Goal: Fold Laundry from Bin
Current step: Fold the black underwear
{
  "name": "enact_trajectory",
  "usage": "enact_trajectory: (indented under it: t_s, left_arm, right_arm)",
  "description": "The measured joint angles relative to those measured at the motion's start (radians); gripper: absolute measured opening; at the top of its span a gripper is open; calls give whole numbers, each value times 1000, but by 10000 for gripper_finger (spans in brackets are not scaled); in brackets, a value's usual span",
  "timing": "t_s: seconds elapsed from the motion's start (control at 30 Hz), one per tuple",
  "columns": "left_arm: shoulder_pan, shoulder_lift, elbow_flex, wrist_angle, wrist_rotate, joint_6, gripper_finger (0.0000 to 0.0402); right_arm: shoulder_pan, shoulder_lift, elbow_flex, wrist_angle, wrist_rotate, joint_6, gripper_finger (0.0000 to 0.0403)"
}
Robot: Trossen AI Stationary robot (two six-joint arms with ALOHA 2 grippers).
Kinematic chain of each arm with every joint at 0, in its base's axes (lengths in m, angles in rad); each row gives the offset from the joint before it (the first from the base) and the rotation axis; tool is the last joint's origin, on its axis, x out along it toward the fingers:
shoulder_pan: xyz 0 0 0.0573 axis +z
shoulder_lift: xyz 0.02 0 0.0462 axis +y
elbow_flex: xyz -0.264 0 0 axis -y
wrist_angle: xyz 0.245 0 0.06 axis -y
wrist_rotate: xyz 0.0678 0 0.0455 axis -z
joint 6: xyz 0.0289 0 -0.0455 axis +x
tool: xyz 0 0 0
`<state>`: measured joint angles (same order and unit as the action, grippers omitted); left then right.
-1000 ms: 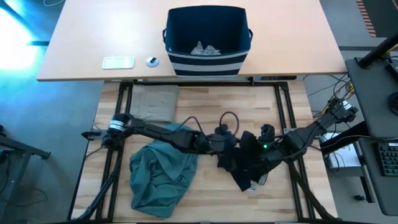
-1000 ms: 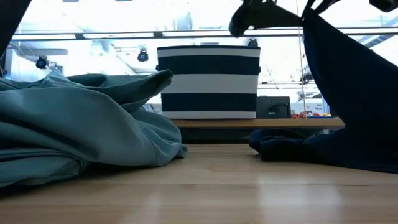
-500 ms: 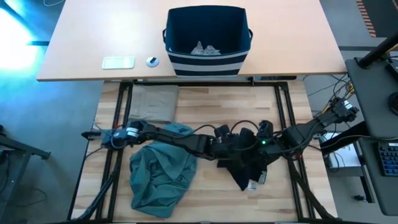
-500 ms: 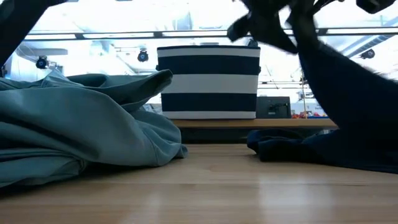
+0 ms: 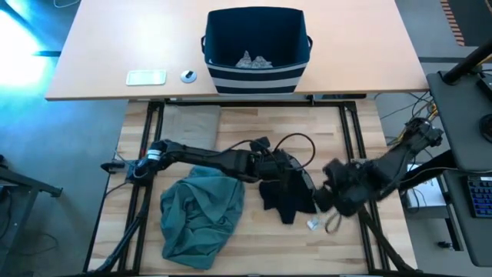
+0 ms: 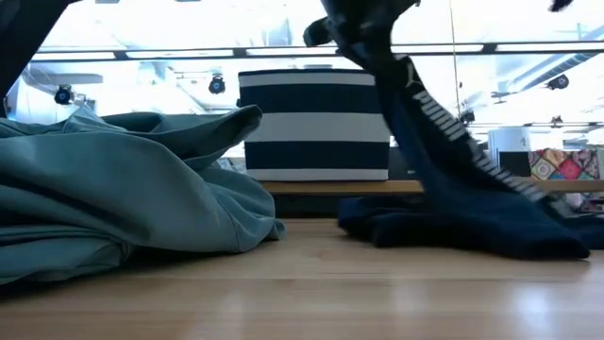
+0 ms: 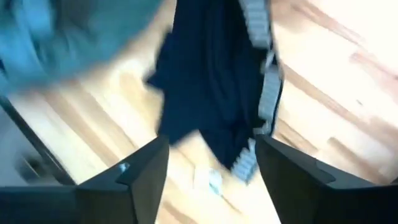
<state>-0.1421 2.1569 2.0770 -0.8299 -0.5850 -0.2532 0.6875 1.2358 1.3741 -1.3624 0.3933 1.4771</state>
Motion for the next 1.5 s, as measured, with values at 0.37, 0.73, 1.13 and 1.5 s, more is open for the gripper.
enact_trajectory:
  t_s: [0.37, 0.73, 1.13, 1.5]
  left_arm:
    - [-15, -166, -233, 73, 87, 32, 0]
    - [-28, -227, -311, 143, 104, -47, 0]
    - [-28, -227, -311, 145, 103, -121, 0]
    - [12, -227, -311, 148, 158, -105, 0]
  right_arm:
    - [104, -72, -507, 281, -6, 28, 258]
    - [-97, -395, -1014, 830, -169, 164, 251]
    - [-158, -410, -1191, 1183, -213, 447, 206]
    - [-159, -362, -1159, 1241, -124, 398, 62]
